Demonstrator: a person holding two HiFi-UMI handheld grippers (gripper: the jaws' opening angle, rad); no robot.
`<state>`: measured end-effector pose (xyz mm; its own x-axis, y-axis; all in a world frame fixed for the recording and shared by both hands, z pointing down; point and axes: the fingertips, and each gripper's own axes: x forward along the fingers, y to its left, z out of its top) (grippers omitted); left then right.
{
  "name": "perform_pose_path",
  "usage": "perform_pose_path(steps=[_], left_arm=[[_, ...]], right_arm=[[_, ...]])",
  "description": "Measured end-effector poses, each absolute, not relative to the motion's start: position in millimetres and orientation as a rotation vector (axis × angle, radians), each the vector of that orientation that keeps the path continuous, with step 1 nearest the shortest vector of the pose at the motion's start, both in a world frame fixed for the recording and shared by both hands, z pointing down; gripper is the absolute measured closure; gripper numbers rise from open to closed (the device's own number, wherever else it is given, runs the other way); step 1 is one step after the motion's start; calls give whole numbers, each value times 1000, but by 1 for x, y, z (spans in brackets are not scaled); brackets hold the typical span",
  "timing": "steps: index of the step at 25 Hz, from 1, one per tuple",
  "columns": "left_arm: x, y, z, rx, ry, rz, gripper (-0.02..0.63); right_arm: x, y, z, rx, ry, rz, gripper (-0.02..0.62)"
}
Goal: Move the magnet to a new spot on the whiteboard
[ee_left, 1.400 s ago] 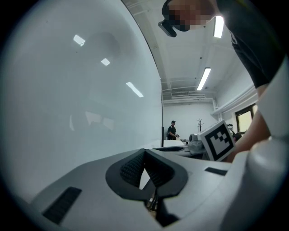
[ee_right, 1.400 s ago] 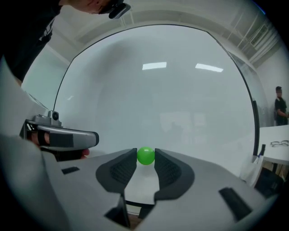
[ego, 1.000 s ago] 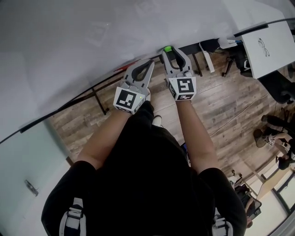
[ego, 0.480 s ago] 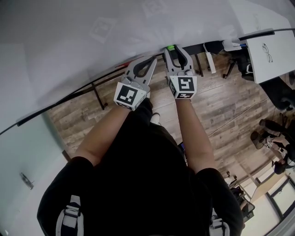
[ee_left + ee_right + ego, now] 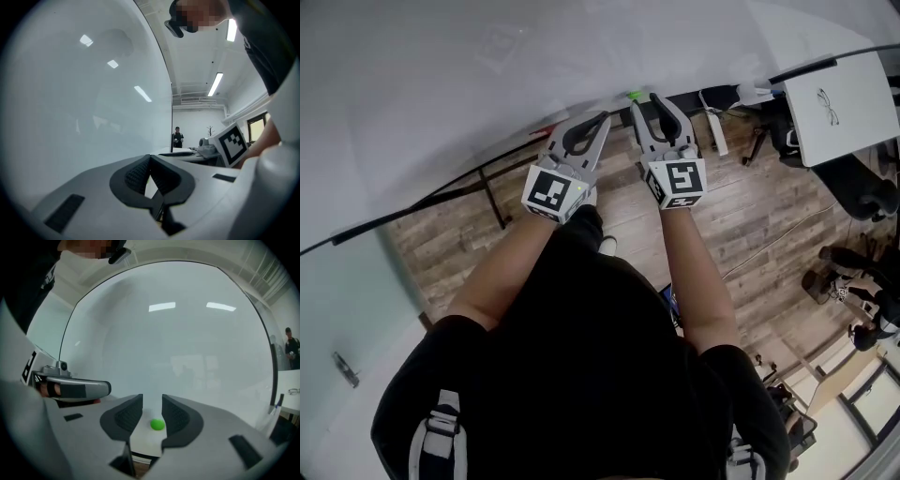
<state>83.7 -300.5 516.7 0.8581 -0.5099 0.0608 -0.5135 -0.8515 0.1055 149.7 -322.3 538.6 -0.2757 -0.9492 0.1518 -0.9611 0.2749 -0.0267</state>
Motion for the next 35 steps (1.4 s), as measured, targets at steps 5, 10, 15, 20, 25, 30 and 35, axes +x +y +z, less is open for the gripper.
perform_pose_path(steps=[5,10,15,20,25,30,35], left_arm=[[80,-293,484,2956,-773,26,604],[79,-279,454,3011,-709,24,604],[73,-263,426,3043,-638,7,604],[71,-253,412,3055,-597,10,604],[72,-245,407,3065,-580,25,604],[69,-243,400,3073,-583,19,604],[64,-239,392,3083,-589,-3,604]], right_arm=[[141,-299,501,1712,-2497,106,520],[140,-269,461,1675,-2578,51,574],[133,-244,426,1634,-2636,10,595],[127,-233,408,1632,-2662,14,595],[125,-223,409,1618,-2644,-10,595],[127,-219,401,1647,-2663,8,595],[128,-217,395,1670,-2671,15,595]])
